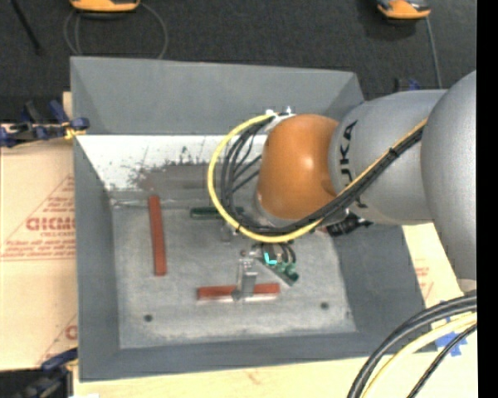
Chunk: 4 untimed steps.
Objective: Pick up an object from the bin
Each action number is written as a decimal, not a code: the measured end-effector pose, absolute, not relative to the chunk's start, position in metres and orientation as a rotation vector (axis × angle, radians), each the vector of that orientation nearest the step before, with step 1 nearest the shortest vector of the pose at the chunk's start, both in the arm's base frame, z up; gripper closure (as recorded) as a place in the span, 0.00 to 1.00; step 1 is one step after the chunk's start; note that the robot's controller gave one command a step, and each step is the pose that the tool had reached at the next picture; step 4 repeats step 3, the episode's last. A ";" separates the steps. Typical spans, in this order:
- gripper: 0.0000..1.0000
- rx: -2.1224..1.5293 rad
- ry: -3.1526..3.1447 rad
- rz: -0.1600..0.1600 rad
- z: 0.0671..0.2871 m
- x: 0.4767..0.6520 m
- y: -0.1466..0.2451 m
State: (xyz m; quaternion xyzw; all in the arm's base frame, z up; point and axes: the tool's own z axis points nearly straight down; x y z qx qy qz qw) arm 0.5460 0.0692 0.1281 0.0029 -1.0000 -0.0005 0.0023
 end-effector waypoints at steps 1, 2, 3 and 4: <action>0.00 0.140 -3.135 0.003 0.067 0.526 0.038; 1.00 0.137 -3.142 -0.001 0.071 0.529 0.040; 1.00 0.018 -3.156 -0.001 0.308 0.574 0.024; 1.00 0.018 -3.156 -0.001 0.308 0.574 0.024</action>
Offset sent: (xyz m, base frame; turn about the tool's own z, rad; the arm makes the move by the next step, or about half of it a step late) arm -0.0185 -0.0280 -0.0581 -0.0856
